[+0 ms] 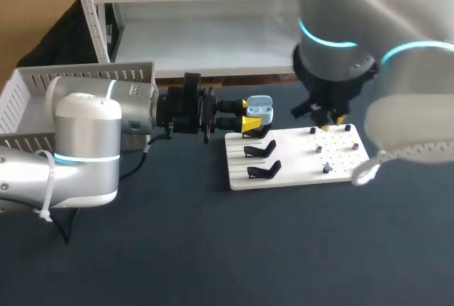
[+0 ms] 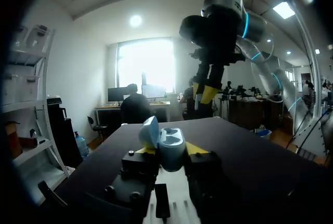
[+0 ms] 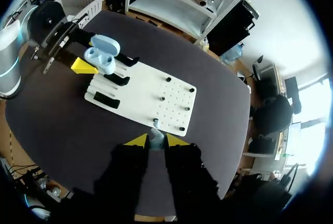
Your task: Pick up each earbud case from the left stands, insert the matching earbuds, close the lid, and place the case in the box.
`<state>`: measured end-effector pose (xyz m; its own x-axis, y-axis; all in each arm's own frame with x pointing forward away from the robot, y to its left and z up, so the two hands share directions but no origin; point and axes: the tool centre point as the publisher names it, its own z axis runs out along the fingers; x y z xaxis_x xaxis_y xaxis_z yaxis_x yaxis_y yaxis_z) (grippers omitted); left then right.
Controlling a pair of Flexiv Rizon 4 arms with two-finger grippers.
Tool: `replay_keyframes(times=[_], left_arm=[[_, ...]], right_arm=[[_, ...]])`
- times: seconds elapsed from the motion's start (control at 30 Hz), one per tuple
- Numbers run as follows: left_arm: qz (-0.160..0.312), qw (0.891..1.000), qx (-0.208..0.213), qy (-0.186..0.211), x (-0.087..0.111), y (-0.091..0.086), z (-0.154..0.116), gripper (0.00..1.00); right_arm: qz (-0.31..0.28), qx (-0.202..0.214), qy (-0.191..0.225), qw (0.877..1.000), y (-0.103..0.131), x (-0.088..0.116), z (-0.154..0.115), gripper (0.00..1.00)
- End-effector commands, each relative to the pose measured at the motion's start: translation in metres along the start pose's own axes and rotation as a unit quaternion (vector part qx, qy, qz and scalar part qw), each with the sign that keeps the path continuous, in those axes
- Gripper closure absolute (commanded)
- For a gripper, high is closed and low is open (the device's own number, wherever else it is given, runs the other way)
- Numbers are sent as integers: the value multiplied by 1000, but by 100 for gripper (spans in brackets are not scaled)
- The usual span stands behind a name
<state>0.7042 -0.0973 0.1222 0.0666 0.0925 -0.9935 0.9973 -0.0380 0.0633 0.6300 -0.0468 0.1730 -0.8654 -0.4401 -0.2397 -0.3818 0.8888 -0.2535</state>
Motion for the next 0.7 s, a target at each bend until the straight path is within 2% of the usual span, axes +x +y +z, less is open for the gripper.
replay_keyframes(times=[0.03, 0.5, 0.53, 0.6, 0.67, 0.7], left_arm=[[1, 1000, 1, -2, 1, 1, 0, 100], [1, 1000, 1, -2, 1, 1, 0, 100], [1, 1000, 1, -2, 1, 1, 0, 100], [1, 1000, 1, -2, 1, 1, 0, 100], [1, 1000, 1, -2, 1, 1, 0, 100], [1, 1000, 1, -2, 1, 1, 0, 100]], right_arm=[[-4, 6, -1, 1000, 20, -10, -12, 100], [-11, 6, -8, 1000, 22, -10, -14, 100], [0, 16, 6, 1000, 25, -11, -15, 100], [41, 28, 9, 999, 31, -19, -21, 100], [88, 69, 32, 993, 30, -28, -24, 100], [121, 63, 38, 990, 31, -33, -27, 100]])
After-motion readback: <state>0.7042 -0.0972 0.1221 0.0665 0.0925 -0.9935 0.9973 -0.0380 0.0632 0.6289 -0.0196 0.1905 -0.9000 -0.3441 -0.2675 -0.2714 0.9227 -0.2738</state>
